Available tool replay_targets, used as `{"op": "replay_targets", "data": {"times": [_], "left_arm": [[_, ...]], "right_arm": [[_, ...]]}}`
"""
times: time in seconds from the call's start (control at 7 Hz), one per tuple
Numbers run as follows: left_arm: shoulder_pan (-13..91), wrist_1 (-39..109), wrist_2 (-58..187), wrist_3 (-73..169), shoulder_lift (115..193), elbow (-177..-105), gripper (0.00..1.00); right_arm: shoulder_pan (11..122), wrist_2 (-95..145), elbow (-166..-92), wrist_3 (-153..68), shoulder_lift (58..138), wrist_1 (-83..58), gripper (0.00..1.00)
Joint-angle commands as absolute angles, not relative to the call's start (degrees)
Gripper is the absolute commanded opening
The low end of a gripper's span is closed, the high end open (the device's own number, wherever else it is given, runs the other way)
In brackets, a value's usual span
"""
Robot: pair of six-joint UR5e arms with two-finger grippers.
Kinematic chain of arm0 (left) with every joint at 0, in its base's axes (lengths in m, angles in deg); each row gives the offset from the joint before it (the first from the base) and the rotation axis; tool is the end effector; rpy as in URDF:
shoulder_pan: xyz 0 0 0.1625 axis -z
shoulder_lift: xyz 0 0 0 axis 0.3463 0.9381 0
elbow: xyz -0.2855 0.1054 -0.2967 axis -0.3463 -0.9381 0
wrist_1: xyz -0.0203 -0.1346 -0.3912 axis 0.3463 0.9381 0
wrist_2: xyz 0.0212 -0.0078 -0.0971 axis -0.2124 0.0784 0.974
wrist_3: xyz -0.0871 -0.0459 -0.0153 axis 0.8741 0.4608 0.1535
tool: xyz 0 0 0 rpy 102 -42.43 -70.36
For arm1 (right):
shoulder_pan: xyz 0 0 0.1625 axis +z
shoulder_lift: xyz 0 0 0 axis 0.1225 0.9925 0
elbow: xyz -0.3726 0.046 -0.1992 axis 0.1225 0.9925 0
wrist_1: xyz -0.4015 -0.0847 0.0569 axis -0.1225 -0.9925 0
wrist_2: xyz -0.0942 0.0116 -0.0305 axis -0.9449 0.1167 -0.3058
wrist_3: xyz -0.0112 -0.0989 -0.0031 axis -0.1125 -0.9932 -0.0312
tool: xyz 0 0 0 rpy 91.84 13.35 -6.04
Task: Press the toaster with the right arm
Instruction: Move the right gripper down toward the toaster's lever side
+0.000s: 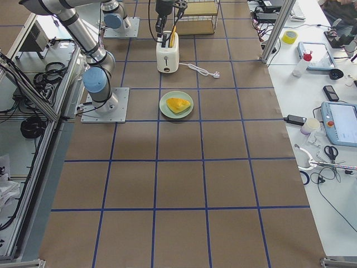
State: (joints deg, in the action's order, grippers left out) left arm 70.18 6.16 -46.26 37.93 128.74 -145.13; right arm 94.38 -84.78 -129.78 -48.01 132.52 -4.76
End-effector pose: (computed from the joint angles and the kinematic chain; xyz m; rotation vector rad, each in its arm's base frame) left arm -0.1386 -0.4550 0.4925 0.1115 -3.1178 0.0819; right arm 0.1223 -0.3644 0.5336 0.3699 3.0611 0.2838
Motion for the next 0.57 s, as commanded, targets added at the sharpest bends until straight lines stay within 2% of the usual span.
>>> {"op": "replay_targets", "data": {"times": [0.0, 0.43], "left_arm": [[70.18, 6.14, -46.26, 37.93, 128.73, -145.13, 1.00], [70.18, 6.15, -46.26, 37.93, 128.73, -145.13, 1.00]], "right_arm": [[94.31, -82.16, -137.94, -48.27, 135.69, -15.19, 0.00], [94.23, -80.56, -148.41, -49.86, 135.97, -33.65, 0.00]]}}
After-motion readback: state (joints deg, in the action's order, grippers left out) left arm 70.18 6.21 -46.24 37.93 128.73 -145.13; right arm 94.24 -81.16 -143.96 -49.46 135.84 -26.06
